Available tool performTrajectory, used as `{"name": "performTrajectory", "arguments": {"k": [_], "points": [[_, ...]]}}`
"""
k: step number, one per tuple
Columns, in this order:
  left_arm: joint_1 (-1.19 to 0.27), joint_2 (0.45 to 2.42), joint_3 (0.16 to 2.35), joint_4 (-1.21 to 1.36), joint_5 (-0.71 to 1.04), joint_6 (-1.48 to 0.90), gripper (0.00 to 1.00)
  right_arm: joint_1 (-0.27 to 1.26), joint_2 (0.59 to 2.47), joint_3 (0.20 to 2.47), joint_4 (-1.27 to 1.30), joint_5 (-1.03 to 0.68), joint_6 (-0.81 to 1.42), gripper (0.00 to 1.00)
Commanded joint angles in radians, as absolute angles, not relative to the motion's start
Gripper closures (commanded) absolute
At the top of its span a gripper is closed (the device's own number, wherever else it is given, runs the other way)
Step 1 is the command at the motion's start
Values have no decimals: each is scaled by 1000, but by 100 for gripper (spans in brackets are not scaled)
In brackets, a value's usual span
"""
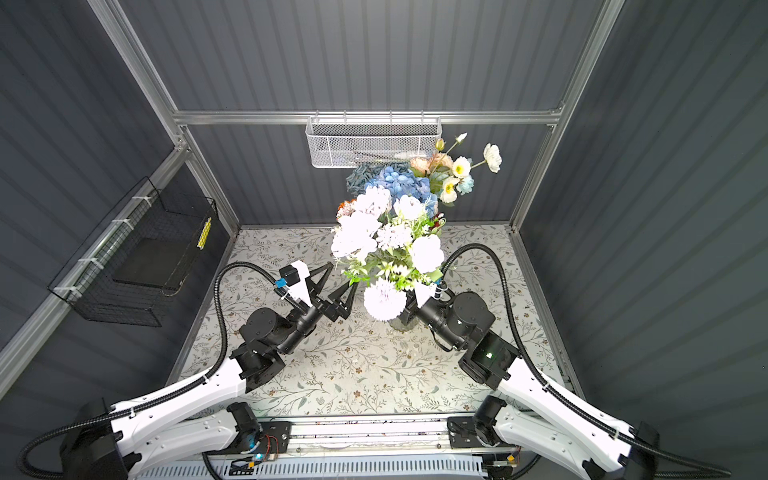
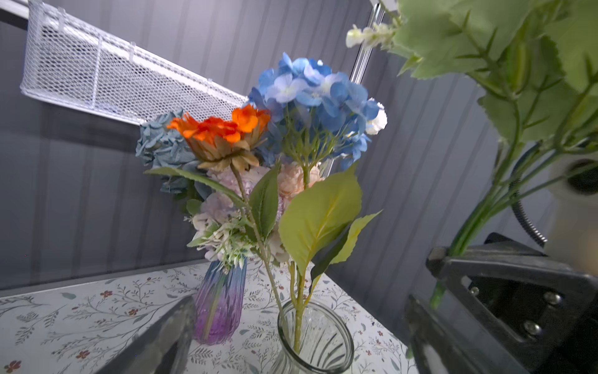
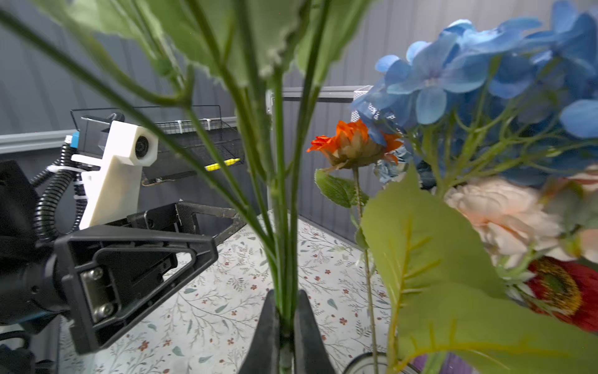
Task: Arrange the flowers into the vase
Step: 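Grasp the bunch stems with the right gripper while the left holds them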
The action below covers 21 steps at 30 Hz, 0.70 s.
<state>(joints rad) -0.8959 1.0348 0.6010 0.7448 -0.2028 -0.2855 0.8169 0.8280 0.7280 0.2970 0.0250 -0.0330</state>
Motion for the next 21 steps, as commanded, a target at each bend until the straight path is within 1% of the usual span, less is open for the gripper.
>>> {"name": "performTrajectory", "arguments": {"k": [1, 10, 16, 21], "points": [[-895, 1071, 640, 731, -203, -304, 0, 815, 824, 686, 382, 111, -127, 100], [-896, 1137, 694, 689, -117, -293, 0, 789, 909, 659, 500, 225, -251, 100], [-896, 1178, 734, 673, -57, -290, 0, 709, 952, 611, 588, 170, -141, 100], [-896, 1200, 749, 679, -39, -283, 0, 696, 979, 564, 634, 153, -76, 100]]}}
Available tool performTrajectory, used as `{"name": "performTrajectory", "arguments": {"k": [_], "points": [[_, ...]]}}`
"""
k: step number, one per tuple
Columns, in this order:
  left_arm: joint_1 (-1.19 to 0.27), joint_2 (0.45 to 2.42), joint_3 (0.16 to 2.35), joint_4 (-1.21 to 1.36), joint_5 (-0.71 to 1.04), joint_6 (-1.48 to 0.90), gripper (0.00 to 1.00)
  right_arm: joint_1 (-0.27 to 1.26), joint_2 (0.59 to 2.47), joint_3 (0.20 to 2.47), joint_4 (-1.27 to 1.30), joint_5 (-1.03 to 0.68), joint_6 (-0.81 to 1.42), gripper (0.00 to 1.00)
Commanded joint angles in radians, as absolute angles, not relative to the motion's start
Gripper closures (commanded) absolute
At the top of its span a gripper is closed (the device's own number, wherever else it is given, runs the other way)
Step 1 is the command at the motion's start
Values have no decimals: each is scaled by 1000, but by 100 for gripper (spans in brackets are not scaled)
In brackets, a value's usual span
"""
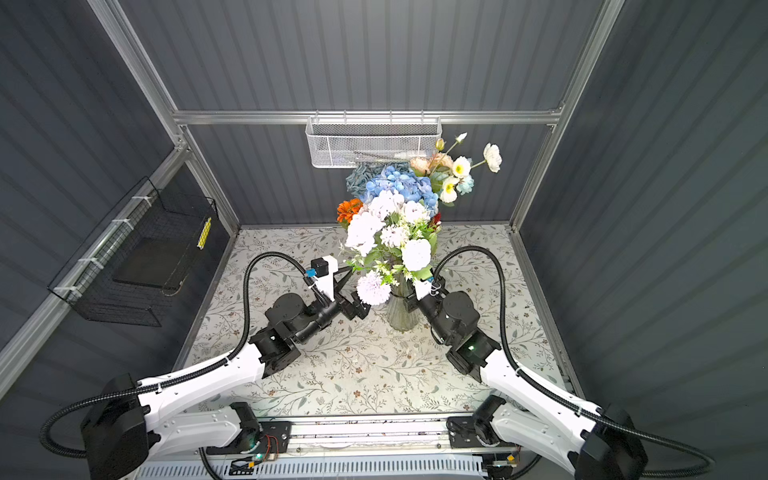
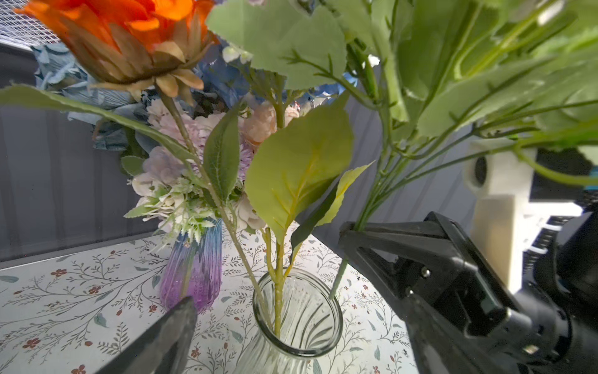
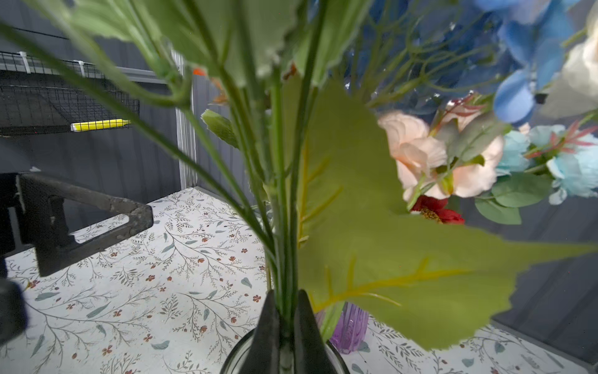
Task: Arrange the flowers into the vase
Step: 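Grasp the bunch stems with the right gripper while the left holds them, then lower the pink-and-white bunch into the clear vase with both grippers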
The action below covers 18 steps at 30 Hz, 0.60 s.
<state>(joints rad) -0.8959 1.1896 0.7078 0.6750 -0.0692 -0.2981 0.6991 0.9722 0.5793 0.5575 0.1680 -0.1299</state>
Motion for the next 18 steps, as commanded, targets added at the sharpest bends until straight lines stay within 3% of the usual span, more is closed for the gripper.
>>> {"name": "performTrajectory", "arguments": {"k": [1, 18], "points": [[-896, 1205, 753, 682, -36, -283, 0, 695, 984, 557, 635, 151, -67, 100], [-895, 1257, 781, 716, -11, -284, 0, 695, 1017, 471, 646, 125, 58, 98]]}}
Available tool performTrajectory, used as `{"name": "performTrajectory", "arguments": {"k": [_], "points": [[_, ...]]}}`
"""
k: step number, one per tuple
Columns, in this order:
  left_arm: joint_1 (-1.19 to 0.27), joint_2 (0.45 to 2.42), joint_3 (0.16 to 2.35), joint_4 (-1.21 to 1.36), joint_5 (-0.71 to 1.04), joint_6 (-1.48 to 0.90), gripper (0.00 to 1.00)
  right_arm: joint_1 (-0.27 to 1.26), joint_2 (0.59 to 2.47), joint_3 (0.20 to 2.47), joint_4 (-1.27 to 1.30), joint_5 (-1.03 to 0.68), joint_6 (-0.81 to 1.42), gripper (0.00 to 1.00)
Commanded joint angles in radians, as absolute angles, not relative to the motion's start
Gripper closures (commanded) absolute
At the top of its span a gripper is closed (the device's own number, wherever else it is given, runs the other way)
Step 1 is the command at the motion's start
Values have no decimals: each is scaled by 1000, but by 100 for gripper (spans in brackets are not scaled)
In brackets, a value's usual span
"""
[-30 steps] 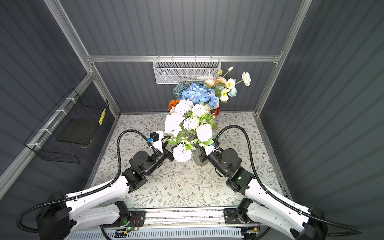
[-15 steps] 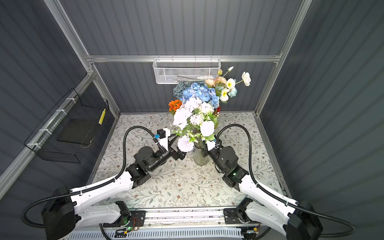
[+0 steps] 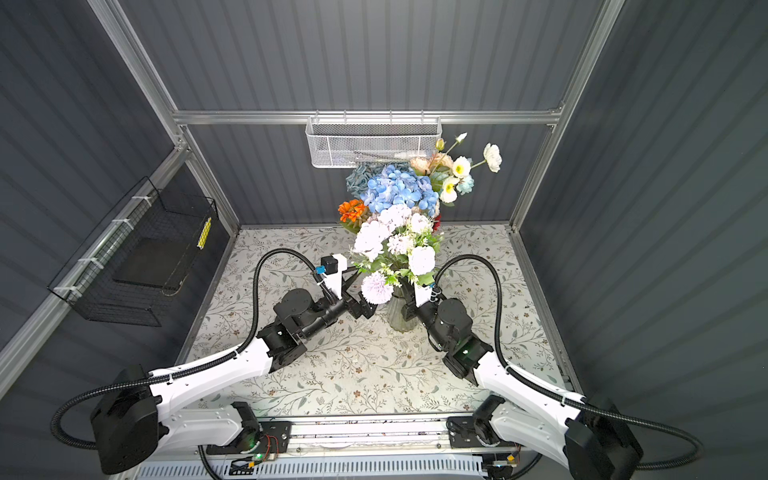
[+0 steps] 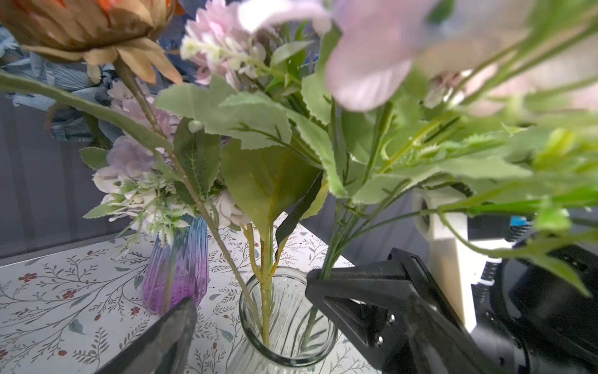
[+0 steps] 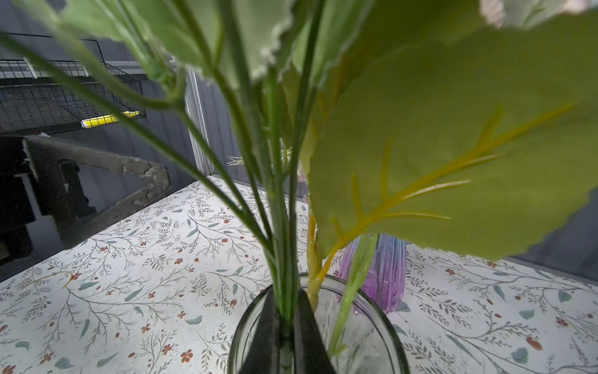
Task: Arrange the flowers into the vase
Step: 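Lower the pink-and-white bunch into the clear vase with both grippers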
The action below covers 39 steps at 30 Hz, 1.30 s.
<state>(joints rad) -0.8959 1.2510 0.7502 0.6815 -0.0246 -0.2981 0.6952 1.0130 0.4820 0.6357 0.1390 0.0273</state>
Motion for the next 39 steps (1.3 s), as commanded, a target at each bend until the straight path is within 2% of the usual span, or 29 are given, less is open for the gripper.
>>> {"name": "performTrajectory", "arguments": {"k": [1, 5, 9, 20, 25, 30, 33, 37, 39], "points": [[-896, 1259, 781, 717, -11, -283, 0, 695, 1017, 471, 636, 125, 58, 97], [-896, 1263, 779, 721, -12, -284, 0, 695, 1012, 463, 623, 128, 57, 87], [-896, 1261, 779, 721, -15, -284, 0, 695, 1012, 459, 621, 129, 49, 64], [-896, 1261, 775, 715, -21, -284, 0, 695, 996, 471, 624, 111, 46, 42], [-896, 1261, 775, 712, -21, -283, 0, 695, 988, 469, 624, 131, 35, 42], [-896, 1245, 763, 713, -49, -296, 0, 695, 996, 477, 633, 171, 37, 65], [-895, 1213, 740, 707, -118, -294, 0, 695, 987, 468, 632, 212, 46, 72], [-880, 1161, 718, 665, -189, -291, 0, 693, 967, 442, 609, 237, 62, 71], [-866, 1140, 708, 647, -202, -301, 0, 692, 956, 426, 585, 241, 75, 65]]}}
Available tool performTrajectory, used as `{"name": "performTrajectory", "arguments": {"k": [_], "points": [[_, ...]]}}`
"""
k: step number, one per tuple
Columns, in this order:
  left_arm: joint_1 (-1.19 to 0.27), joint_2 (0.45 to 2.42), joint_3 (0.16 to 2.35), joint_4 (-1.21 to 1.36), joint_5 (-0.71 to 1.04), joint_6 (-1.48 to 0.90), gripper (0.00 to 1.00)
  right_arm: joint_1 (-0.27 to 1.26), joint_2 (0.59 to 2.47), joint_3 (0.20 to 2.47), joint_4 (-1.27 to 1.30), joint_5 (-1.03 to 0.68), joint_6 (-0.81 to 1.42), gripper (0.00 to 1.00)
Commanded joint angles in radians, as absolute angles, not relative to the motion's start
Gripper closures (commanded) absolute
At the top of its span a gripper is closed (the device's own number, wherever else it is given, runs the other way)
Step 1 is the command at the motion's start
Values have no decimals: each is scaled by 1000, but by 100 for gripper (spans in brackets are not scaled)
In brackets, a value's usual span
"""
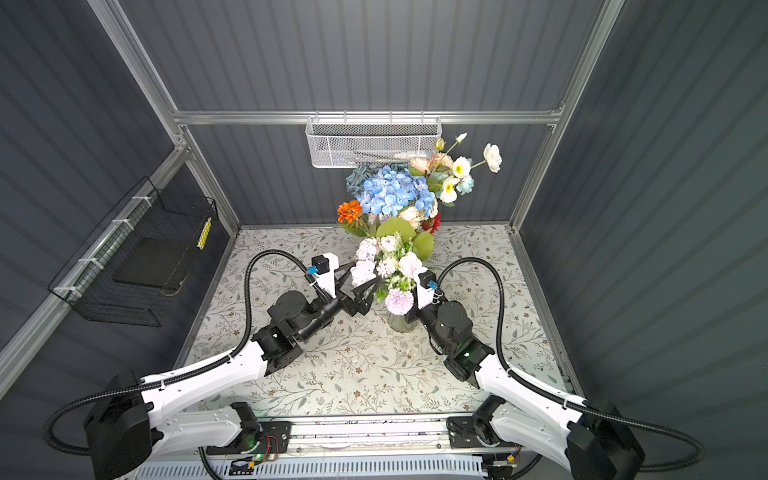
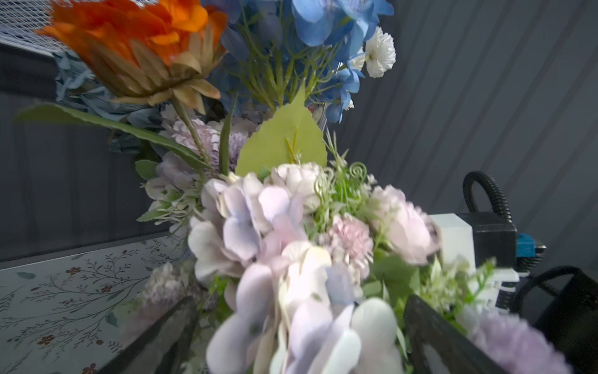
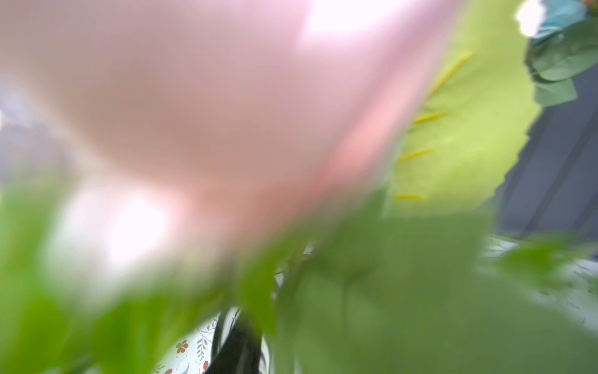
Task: Arrange the flowers into the vase
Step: 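Lower the pink-and-white bunch into the clear vase with both grippers, then open the left gripper and draw it back while the right holds the stems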
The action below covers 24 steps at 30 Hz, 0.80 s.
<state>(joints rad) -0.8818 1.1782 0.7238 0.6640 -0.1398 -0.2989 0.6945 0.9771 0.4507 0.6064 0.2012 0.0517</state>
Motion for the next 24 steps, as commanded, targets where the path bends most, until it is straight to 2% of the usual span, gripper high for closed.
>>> {"name": "performTrajectory", "arguments": {"k": [1, 3, 11, 18, 20, 24], "points": [[-860, 1133, 704, 643, -206, -303, 0, 692, 947, 420, 573, 242, 83, 62], [-843, 1119, 695, 632, -211, -316, 0, 692, 920, 400, 559, 237, 94, 56], [-750, 1127, 689, 622, -177, -428, 0, 691, 780, 390, 398, 264, 83, 47], [-728, 1150, 700, 624, -177, -452, 0, 687, 678, 387, 214, 347, 75, 39], [-724, 1148, 707, 603, -199, -457, 0, 687, 662, 378, 180, 349, 74, 30], [-692, 1146, 720, 529, -257, -498, 0, 687, 649, 361, 141, 256, 90, 2]]}}
